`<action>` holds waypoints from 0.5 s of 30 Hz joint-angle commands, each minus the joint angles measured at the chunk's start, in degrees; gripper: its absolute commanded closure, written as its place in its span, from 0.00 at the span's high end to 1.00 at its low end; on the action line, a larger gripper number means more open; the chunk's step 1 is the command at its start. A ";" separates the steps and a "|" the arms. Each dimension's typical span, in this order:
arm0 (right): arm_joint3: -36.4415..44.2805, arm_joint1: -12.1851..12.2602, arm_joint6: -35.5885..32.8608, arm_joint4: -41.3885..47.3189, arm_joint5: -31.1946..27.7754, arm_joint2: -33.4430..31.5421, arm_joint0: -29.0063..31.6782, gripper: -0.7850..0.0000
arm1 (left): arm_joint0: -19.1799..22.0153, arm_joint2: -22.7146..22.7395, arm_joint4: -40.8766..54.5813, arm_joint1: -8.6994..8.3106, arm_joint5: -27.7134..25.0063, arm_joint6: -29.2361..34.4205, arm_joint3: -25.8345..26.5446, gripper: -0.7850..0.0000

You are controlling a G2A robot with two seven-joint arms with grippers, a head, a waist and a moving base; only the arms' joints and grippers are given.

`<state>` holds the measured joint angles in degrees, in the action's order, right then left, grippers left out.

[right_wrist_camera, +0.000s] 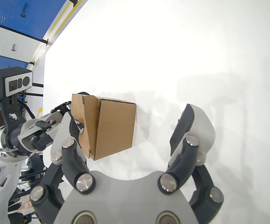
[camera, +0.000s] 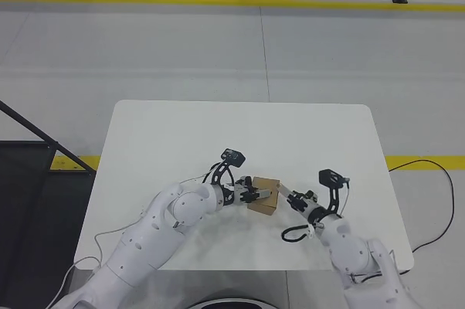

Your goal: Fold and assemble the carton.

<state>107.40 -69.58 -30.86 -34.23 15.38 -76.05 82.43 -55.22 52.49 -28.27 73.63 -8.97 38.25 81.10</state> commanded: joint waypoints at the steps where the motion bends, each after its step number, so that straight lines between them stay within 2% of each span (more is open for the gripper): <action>1: -0.54 -0.05 -0.27 0.06 0.21 0.24 -0.84 1.00 | -0.02 0.04 0.00 0.02 -0.03 0.04 -0.05 0.71; 15: -6.65 -0.15 -5.63 2.18 0.46 1.08 -4.94 1.00 | -0.32 0.48 -0.05 0.07 -0.40 0.20 0.17 0.69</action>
<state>101.03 -69.75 -35.99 -32.07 15.84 -74.97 77.69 -55.50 52.96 -28.33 73.70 -9.32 38.43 81.22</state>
